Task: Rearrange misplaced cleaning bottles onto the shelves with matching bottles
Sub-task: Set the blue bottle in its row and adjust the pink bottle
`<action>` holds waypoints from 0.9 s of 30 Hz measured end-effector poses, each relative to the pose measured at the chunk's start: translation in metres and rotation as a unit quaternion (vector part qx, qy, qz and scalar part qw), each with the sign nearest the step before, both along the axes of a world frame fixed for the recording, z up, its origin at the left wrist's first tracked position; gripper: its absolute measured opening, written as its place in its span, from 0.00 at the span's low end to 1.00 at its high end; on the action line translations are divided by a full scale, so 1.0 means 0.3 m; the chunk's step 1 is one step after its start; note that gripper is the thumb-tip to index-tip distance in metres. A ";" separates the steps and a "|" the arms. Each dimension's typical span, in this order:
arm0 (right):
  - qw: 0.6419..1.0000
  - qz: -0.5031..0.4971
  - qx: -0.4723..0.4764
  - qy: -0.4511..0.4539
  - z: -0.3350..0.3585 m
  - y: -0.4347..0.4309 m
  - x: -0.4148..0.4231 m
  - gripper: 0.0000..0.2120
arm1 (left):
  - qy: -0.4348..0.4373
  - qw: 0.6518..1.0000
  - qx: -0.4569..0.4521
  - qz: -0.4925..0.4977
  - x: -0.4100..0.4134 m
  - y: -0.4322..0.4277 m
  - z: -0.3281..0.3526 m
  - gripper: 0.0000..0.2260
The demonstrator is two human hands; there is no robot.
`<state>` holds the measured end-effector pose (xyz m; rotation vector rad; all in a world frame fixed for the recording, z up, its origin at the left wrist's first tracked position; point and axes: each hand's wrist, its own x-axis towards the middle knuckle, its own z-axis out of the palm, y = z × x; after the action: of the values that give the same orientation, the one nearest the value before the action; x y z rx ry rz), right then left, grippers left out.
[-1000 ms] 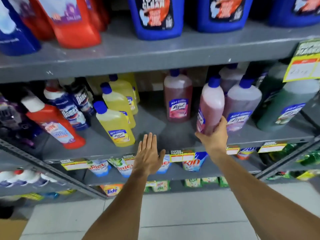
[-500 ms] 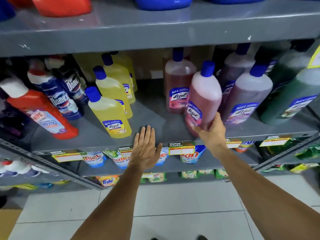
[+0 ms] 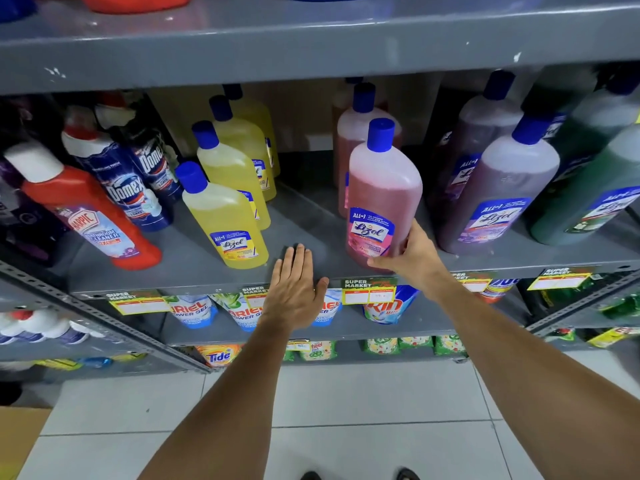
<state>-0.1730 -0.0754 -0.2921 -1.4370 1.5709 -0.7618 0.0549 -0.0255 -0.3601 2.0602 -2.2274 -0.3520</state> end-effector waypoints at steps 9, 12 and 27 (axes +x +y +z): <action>0.998 0.068 0.011 0.013 0.022 -0.074 -0.052 0.39 | 0.013 1.000 0.000 0.000 0.001 0.000 0.000 0.31; 0.998 0.055 0.005 0.019 0.003 -0.065 -0.054 0.37 | 0.013 1.000 0.001 0.000 -0.001 0.000 0.000 0.33; 0.997 0.066 -0.030 0.020 -0.047 -0.086 -0.075 0.34 | 0.023 1.000 -0.007 0.004 -0.002 0.004 -0.004 0.34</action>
<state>-0.1955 -0.1013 -0.3062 -1.5913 1.4767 -0.7117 0.0545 -0.0244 -0.3614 2.0319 -2.1901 -0.3784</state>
